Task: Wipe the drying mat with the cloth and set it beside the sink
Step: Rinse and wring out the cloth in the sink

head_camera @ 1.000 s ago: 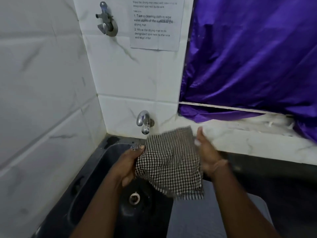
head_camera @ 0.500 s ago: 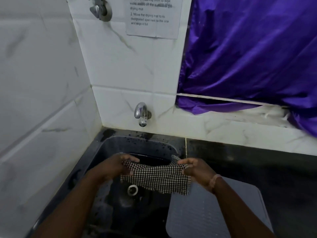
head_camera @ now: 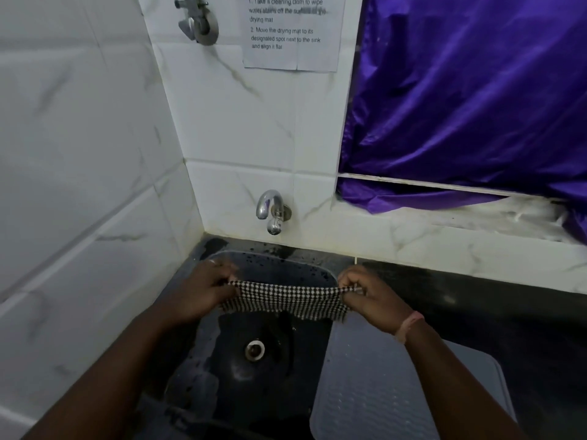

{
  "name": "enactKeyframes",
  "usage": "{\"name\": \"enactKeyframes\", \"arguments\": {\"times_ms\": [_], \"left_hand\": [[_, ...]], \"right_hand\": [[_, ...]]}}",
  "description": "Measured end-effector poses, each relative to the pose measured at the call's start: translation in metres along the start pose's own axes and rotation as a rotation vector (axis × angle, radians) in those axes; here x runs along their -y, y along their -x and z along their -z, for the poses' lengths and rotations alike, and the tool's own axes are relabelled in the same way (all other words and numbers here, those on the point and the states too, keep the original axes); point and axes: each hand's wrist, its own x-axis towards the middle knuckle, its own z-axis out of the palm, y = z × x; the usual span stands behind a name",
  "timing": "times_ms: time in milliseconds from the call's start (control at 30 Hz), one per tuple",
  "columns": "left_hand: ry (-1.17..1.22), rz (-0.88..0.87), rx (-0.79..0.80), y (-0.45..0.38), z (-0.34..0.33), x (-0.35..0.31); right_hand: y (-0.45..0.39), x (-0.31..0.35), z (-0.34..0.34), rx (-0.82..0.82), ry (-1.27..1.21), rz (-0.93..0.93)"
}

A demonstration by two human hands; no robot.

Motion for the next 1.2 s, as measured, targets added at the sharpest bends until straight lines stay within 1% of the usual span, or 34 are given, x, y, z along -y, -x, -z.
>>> {"name": "enactKeyframes", "arguments": {"times_ms": [33,67,100,133,200,233,267,300,333,367,433,467,500,567,600,667,700,767,800,833,867,933,967,1000,1033,1100,1200], "left_hand": [[0.195,0.061,0.042,0.005,0.007,-0.003],[0.405,0.116,0.045,0.009,0.009,-0.009],[0.564,0.173,0.022,0.011,0.007,-0.013],[0.741,0.219,-0.026,0.014,0.003,-0.02],[1.137,0.35,-0.138,0.019,-0.018,-0.028],[1.323,0.385,-0.166,0.022,-0.031,-0.029],[1.468,0.419,-0.196,0.026,-0.044,-0.031],[1.558,0.462,-0.219,0.03,-0.055,-0.029],[1.6,0.511,-0.229,0.033,-0.064,-0.029],[1.592,0.564,-0.213,0.034,-0.071,-0.025],[1.528,0.689,-0.142,0.035,-0.081,-0.024],[1.481,0.737,-0.112,0.035,-0.084,-0.023],[1.453,0.752,-0.09,0.033,-0.086,-0.022],[1.429,0.786,-0.118,0.028,-0.092,-0.024],[1.429,0.805,-0.132,0.024,-0.096,-0.028],[1.476,0.811,-0.156,0.017,-0.106,-0.037],[1.523,0.803,-0.169,0.013,-0.11,-0.044],[1.622,0.777,-0.197,0.013,-0.116,-0.052],[1.649,0.767,-0.225,0.014,-0.117,-0.054],[1.658,0.758,-0.249,0.016,-0.117,-0.056],[1.671,0.739,-0.262,0.019,-0.118,-0.055],[1.674,0.74,-0.297,0.024,-0.119,-0.049],[1.669,0.756,-0.32,0.026,-0.119,-0.045],[1.662,0.769,-0.333,0.027,-0.119,-0.043],[1.658,0.786,-0.34,0.028,-0.118,-0.043],[1.662,0.82,-0.358,0.028,-0.118,-0.045],[1.636,0.834,-0.315,0.027,-0.122,-0.044]], "right_hand": [[0.0,0.005,0.004,0.005,-0.219,-0.041],[-0.002,0.008,0.006,-0.004,-0.435,-0.093],[-0.005,0.011,0.005,-0.019,-0.63,-0.137],[-0.009,0.015,0.001,-0.054,-0.776,-0.17],[-0.018,0.018,-0.015,-0.138,-0.992,-0.258],[-0.022,0.017,-0.023,-0.174,-1.07,-0.32],[-0.025,0.015,-0.032,-0.193,-1.121,-0.377],[-0.026,0.011,-0.039,-0.197,-1.14,-0.419],[-0.027,0.007,-0.044,-0.191,-1.116,-0.454],[-0.028,0.003,-0.047,-0.186,-1.053,-0.483],[-0.028,-0.001,-0.047,-0.163,-0.833,-0.519],[-0.03,-0.001,-0.045,-0.154,-0.676,-0.518],[-0.033,0.0,-0.044,-0.148,-0.476,-0.491],[-0.039,0.01,-0.047,-0.163,-0.071,-0.374],[-0.041,0.02,-0.053,-0.183,0.07,-0.315],[-0.04,0.04,-0.08,-0.187,0.231,-0.216],[-0.036,0.055,-0.098,-0.116,0.281,-0.179],[-0.024,0.084,-0.131,0.097,0.383,-0.09],[-0.018,0.095,-0.14,0.159,0.409,-0.061],[-0.016,0.098,-0.139,0.145,0.396,-0.072],[-0.017,0.094,-0.131,0.082,0.359,-0.113],[-0.024,0.068,-0.11,-0.048,0.276,-0.267],[-0.028,0.051,-0.101,-0.074,0.209,-0.355],[-0.029,0.038,-0.093,-0.068,0.129,-0.429],[-0.028,0.03,-0.091,-0.007,0.048,-0.481],[-0.022,0.025,-0.1,0.134,-0.129,-0.49],[-0.012,0.033,-0.122,0.207,-0.294,-0.385]]}}
